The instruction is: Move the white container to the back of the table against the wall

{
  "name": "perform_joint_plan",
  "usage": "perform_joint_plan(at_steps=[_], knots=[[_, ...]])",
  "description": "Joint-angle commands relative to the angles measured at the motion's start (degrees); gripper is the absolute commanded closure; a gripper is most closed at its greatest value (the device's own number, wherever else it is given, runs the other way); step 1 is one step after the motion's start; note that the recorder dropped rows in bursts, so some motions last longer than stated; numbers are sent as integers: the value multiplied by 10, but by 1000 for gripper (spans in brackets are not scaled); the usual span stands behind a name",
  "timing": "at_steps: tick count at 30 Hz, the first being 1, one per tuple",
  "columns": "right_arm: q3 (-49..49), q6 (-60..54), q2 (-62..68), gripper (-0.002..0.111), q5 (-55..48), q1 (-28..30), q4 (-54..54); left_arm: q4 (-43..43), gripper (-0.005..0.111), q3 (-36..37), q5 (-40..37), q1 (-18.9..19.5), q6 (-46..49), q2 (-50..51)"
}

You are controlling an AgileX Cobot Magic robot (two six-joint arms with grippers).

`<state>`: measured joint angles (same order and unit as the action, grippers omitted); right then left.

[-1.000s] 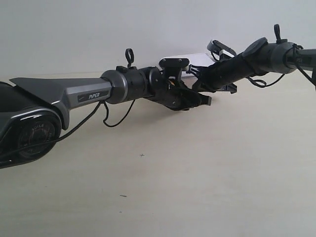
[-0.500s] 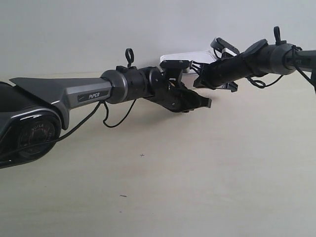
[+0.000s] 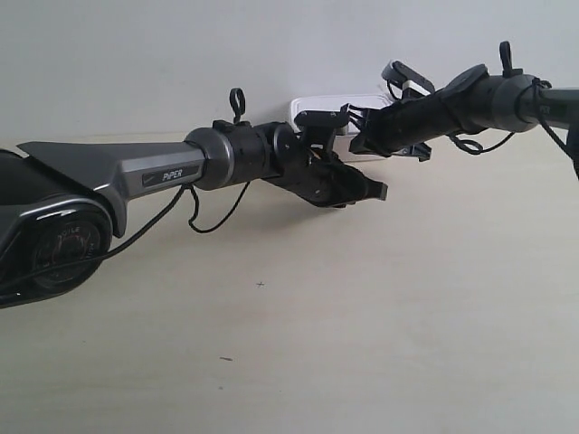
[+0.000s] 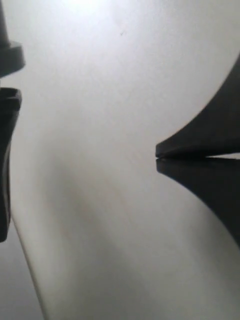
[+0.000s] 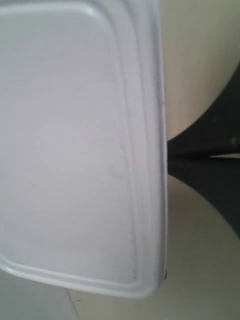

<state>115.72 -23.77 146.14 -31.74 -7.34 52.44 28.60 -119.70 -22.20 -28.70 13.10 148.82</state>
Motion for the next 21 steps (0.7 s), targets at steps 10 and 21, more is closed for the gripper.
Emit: perform_joint_plan(at_steps=[10,21], knots=[[7,43,13,108,47,-9,-40,-1,107,-3,-5,7,2,-7],[7,92,13,108,75,-10,-64,2,107,-3,-9,9,2,-7]])
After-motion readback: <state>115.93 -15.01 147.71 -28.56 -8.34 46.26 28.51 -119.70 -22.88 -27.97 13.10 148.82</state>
